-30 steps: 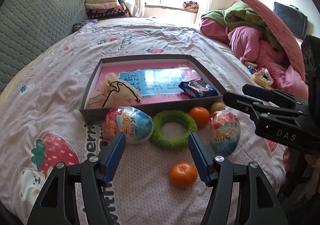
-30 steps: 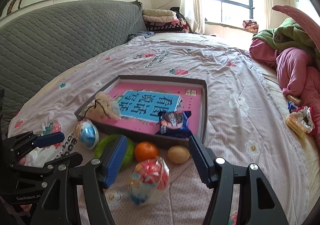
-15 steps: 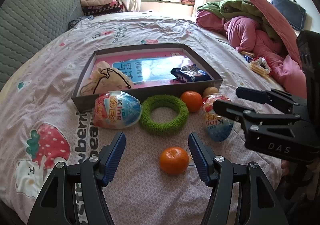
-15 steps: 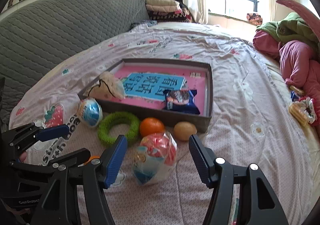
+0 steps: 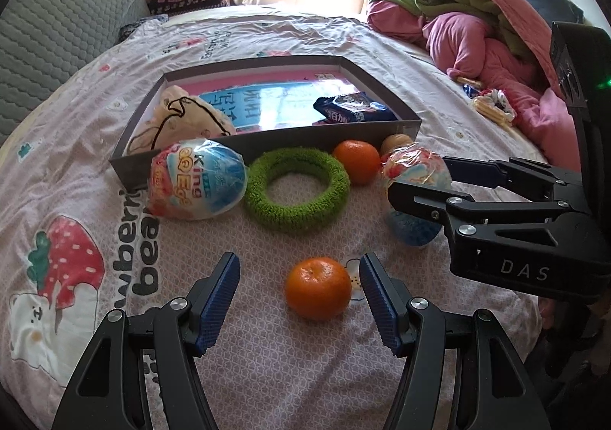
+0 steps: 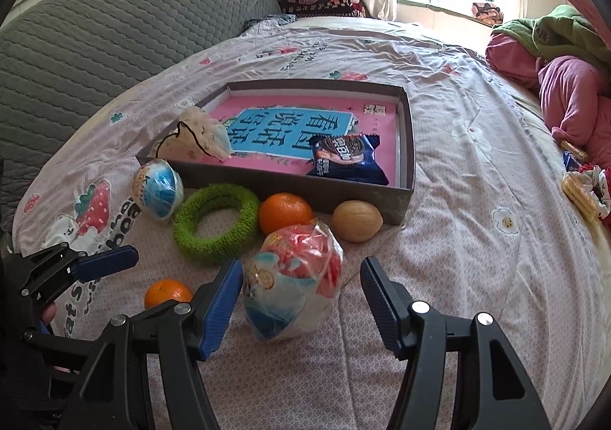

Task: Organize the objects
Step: 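Grasp the orange with the left gripper while the right grasps the wrapped egg toy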

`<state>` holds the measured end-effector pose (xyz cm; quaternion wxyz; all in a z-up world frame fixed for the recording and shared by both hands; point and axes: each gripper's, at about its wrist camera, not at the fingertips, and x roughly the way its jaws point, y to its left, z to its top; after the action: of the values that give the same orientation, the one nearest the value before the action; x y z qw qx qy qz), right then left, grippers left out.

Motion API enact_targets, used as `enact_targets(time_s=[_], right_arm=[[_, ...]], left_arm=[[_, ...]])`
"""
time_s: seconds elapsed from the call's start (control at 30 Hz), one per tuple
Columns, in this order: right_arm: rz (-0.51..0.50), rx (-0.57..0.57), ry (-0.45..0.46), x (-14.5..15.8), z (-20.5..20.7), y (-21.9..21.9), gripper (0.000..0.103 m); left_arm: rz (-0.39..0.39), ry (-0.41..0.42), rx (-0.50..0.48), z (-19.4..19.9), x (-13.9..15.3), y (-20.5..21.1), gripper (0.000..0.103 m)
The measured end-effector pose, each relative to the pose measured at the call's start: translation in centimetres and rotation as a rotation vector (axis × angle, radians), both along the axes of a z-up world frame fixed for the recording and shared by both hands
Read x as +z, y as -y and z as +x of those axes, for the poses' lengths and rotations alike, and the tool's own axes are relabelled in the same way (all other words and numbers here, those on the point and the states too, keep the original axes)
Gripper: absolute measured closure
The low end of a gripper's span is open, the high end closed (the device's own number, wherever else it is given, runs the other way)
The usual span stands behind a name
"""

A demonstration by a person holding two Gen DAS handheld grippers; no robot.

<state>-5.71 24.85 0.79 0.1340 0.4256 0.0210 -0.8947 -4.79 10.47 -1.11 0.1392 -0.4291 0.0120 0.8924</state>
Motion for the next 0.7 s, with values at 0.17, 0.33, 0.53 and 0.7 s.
enact_targets(time_s=[0.17,0.33,0.53,0.7], right_arm=[[0.011,0.004,-0.003,-0.3,0.0,0.2,0.039],[0.028,0.006,0.017,-1.0,-0.3,0.4,0.039],[0.028,-0.008,0.024,-1.4,-0.7,0.1,0.046],[0.019,-0.011,0.007,-1.1,-0.6,-0.1,0.047]], left_arm=[[0.004,0.012,0.007,-0.3,-0.8,0.1,0.036],[0.015,0.026,0.016,-0.6,-1.4,0.2,0.037],[0.012,0.024,0.011,-0.5,-1.5,0.0,0.042],[0.024,0.023,-0.008,-0.3,-1.4,-0.2,0.054]])
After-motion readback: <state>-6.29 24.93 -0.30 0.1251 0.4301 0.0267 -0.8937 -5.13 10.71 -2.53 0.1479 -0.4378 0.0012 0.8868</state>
